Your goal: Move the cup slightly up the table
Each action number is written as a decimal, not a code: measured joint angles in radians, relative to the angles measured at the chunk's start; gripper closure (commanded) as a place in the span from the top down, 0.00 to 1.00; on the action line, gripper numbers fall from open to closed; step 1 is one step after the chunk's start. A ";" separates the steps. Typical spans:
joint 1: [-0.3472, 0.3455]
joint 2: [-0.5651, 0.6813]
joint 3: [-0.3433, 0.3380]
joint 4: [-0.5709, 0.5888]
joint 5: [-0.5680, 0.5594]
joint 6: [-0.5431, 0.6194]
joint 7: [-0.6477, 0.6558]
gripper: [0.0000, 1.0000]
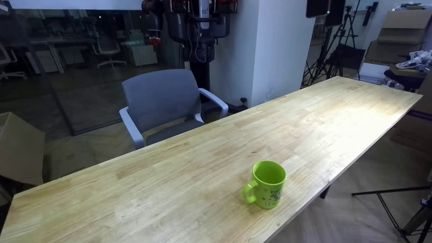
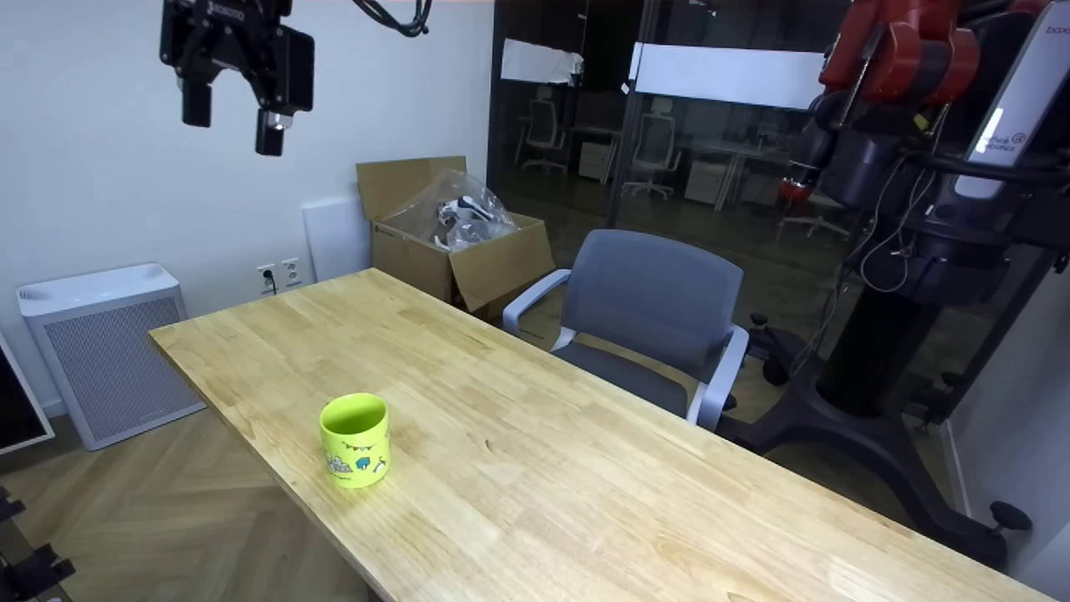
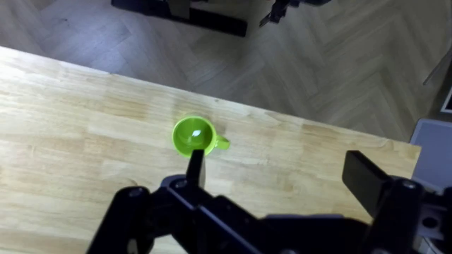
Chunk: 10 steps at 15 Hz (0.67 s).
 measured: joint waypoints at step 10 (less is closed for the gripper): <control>-0.095 0.046 0.003 -0.037 -0.324 0.378 0.060 1.00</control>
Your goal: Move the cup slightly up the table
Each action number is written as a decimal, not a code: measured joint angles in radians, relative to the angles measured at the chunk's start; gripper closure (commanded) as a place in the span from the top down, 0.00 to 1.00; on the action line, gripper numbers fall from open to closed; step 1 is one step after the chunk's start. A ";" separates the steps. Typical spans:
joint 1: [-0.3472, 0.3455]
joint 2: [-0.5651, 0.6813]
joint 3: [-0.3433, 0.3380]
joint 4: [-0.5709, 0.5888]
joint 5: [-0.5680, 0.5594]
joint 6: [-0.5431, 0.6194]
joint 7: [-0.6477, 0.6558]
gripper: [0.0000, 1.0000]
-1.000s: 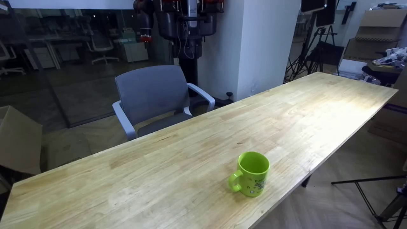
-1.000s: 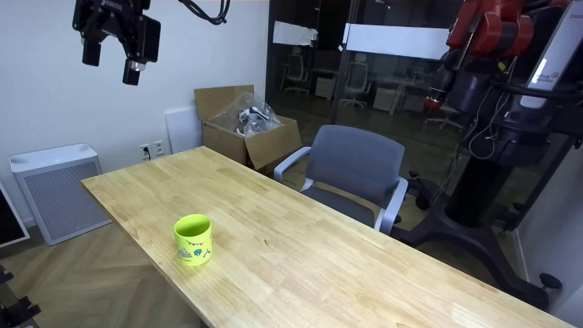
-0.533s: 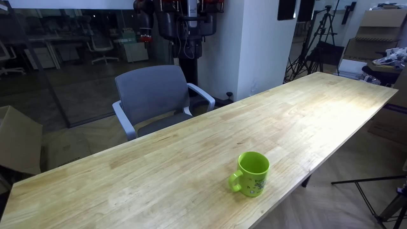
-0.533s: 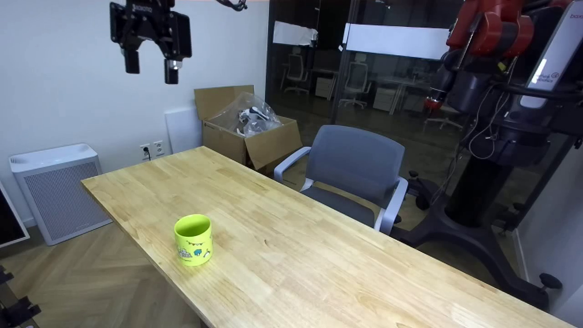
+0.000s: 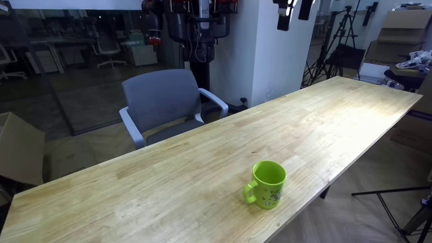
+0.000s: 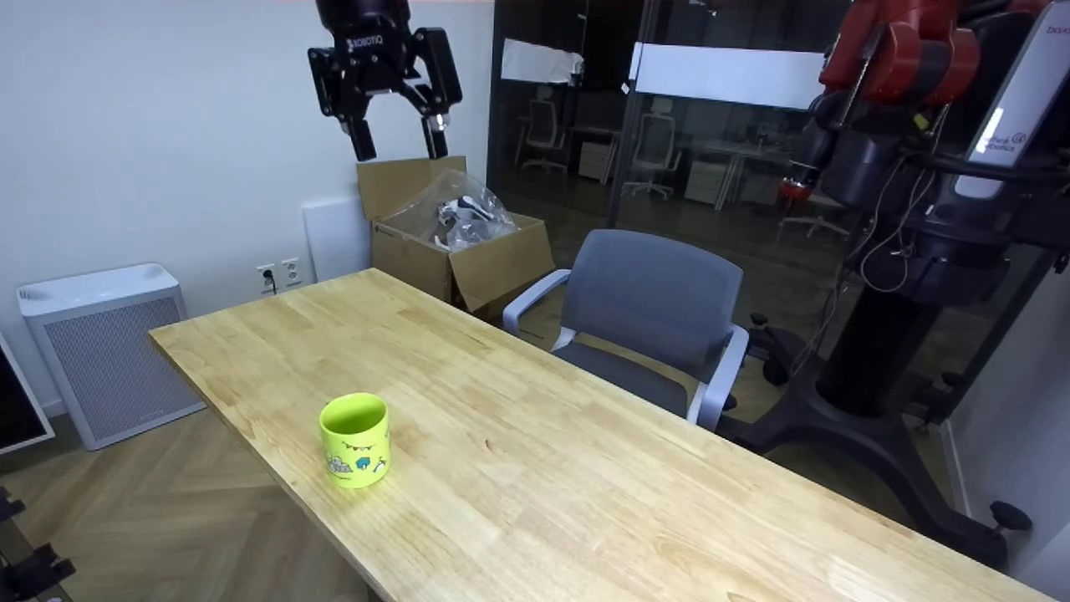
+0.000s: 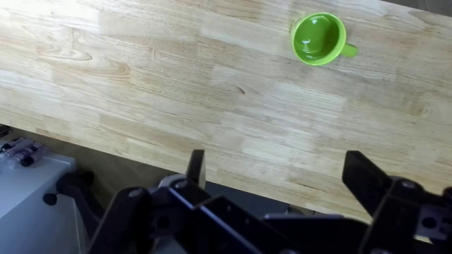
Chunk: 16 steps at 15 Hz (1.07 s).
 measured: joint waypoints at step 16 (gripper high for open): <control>0.014 0.365 -0.018 0.100 -0.307 -0.061 -0.265 1.00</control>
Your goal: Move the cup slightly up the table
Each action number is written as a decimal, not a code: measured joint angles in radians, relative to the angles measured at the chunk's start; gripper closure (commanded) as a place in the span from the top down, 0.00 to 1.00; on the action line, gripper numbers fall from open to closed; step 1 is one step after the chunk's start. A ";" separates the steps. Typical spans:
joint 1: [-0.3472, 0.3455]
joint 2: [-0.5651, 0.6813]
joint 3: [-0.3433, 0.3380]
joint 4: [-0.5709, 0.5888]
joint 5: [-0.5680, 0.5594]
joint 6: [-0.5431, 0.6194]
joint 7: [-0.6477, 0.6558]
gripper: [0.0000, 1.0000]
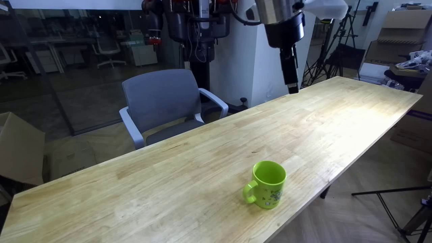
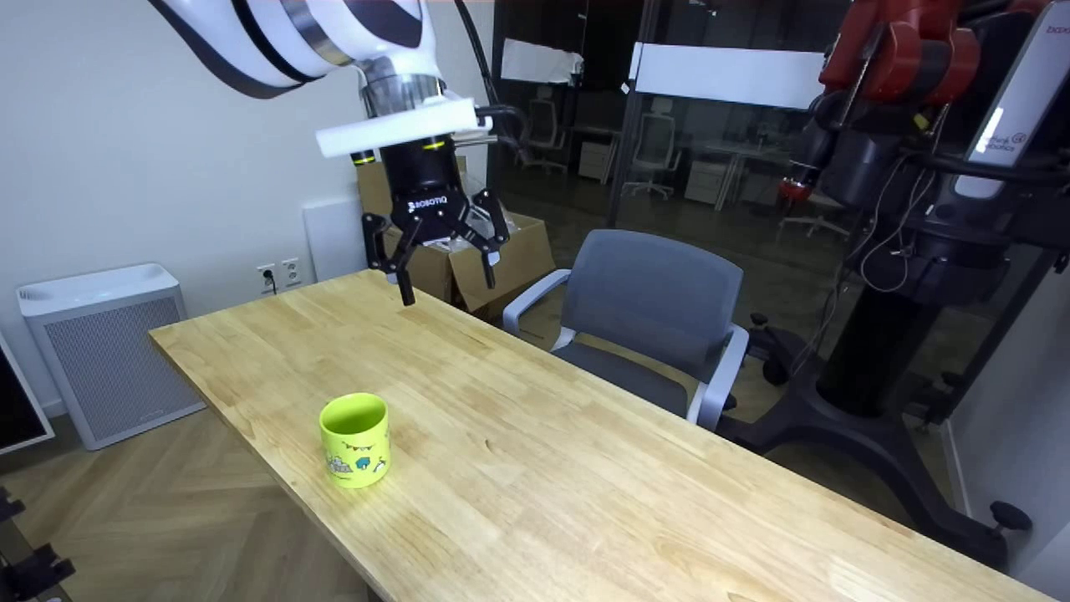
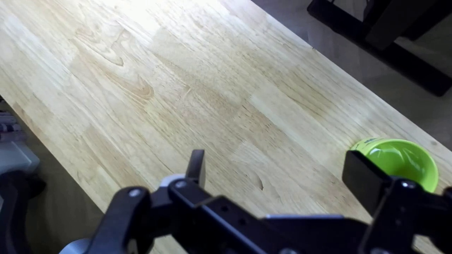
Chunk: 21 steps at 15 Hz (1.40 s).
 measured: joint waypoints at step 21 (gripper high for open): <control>0.028 0.085 -0.003 -0.255 0.063 0.790 0.316 1.00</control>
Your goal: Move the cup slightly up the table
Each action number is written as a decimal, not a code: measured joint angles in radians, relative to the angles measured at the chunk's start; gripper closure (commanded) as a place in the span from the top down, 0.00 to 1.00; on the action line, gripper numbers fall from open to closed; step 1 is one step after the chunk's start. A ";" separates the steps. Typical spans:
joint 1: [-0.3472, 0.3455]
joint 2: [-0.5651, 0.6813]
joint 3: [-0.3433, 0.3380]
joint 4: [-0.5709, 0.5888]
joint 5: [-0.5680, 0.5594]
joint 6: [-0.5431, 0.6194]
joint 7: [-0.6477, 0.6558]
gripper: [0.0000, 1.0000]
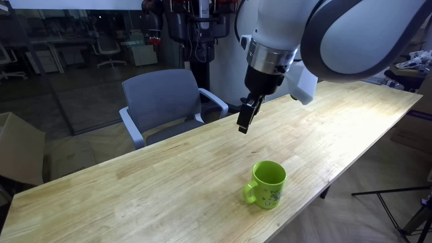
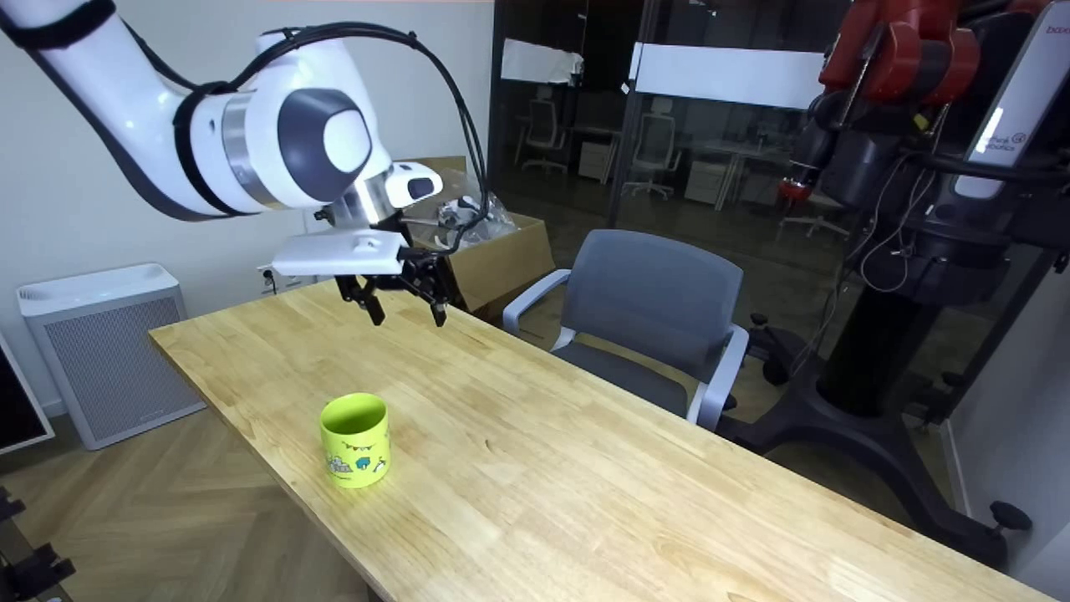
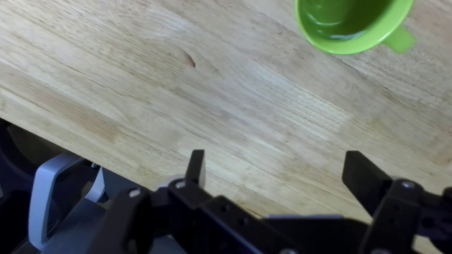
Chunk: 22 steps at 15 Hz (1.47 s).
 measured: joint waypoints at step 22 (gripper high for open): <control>-0.008 0.016 0.050 -0.093 0.225 -0.072 -0.207 1.00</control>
